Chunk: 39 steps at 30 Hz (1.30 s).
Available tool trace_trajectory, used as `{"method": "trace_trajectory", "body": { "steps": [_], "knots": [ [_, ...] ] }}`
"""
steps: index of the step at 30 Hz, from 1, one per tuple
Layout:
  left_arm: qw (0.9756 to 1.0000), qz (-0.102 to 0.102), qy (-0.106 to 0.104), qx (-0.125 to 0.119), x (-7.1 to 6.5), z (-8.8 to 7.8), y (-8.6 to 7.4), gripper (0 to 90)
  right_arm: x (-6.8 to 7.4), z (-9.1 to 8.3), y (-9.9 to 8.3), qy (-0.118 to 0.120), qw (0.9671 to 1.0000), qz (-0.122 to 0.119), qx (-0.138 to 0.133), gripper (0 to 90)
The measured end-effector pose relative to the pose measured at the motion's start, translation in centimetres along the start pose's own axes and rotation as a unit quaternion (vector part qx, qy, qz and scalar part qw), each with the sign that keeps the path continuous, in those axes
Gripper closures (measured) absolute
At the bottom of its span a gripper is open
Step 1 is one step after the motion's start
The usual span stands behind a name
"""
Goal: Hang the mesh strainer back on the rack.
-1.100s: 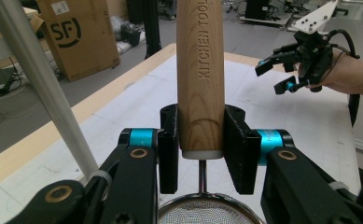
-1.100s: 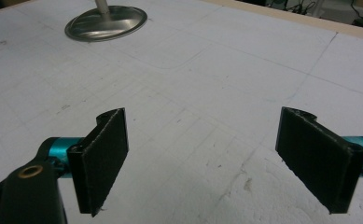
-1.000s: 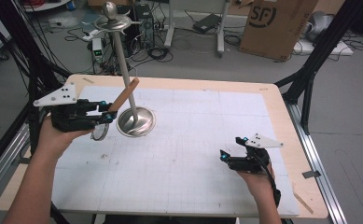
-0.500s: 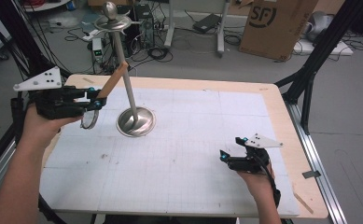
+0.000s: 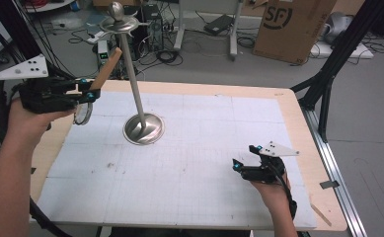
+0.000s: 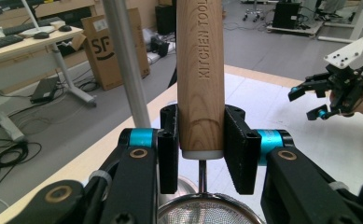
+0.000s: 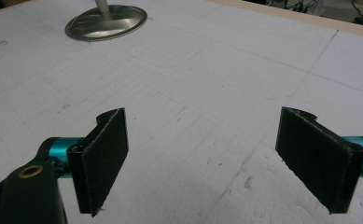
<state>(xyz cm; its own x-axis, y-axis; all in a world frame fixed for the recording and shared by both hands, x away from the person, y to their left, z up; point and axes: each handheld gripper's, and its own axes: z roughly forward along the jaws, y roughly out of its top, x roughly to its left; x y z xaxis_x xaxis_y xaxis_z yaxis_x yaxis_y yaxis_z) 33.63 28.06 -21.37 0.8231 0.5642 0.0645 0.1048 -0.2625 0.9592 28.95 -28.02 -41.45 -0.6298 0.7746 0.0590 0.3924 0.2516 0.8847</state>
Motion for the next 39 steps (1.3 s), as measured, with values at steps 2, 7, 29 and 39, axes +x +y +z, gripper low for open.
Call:
{"method": "trace_trajectory", "body": {
  "steps": [2, 7, 29, 39],
  "knots": [
    [1.0000, 0.002, 0.005, -0.003, 0.1, -0.4, 0.3, 68.8, 0.0, 0.0, 0.0, -0.001, 1.0000, -0.002, -0.001, 15.9],
    [0.9997, 0.006, 0.016, -0.019, 0.3, -1.6, 1.0, 68.9, 0.0, 0.0, 0.0, -0.001, 1.0000, 0.001, 0.000, 15.9],
    [0.9983, 0.001, 0.058, 0.000, 1.2, -1.3, 1.5, 68.9, -0.1, -0.1, 0.0, 0.000, 1.0000, 0.001, -0.003, 15.9],
    [0.9973, -0.002, 0.071, 0.018, 1.3, 0.7, 1.5, 68.8, -0.1, -0.1, 0.0, -0.002, 1.0000, 0.000, -0.003, 15.9]
  ]
}}
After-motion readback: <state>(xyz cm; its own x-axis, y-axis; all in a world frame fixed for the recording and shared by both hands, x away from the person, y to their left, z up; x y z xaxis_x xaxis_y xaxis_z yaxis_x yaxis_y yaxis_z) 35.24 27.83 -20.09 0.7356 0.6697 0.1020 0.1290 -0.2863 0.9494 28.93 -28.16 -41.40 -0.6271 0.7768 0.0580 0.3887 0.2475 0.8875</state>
